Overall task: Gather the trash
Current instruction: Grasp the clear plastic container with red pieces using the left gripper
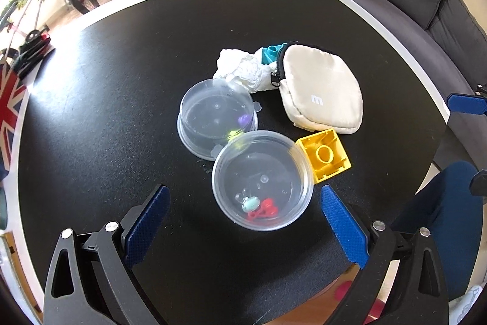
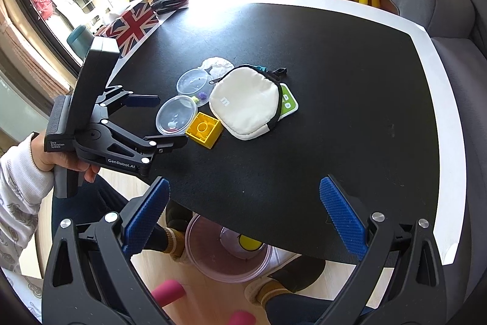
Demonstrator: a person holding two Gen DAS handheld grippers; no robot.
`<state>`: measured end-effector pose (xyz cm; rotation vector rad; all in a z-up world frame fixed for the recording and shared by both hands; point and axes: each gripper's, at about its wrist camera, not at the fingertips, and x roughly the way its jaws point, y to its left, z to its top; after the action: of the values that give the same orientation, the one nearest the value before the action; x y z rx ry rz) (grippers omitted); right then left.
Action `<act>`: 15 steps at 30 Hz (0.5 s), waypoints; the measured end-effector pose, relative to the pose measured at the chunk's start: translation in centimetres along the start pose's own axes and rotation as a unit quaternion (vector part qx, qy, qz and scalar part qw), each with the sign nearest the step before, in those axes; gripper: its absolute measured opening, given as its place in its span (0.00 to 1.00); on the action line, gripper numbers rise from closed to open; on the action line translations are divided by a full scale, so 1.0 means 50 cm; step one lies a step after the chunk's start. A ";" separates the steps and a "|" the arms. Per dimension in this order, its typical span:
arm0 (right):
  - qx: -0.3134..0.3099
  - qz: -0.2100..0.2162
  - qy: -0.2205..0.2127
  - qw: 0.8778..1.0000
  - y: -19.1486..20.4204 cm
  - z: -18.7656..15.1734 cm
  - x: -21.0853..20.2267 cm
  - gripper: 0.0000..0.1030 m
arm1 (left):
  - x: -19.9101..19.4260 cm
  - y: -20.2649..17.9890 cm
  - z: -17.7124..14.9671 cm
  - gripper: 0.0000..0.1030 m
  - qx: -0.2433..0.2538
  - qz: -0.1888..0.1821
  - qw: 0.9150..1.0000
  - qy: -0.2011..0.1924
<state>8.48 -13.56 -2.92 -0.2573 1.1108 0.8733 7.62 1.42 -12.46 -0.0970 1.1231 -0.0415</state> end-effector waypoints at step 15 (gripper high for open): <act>0.002 0.008 0.004 1.000 0.004 0.003 0.018 0.95 | -0.010 -0.002 -0.002 0.57 0.001 -0.004 1.000 -0.007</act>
<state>8.57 -12.92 -3.59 -0.2483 1.1236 0.8845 7.34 1.34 -12.05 -0.1005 1.1089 -0.0492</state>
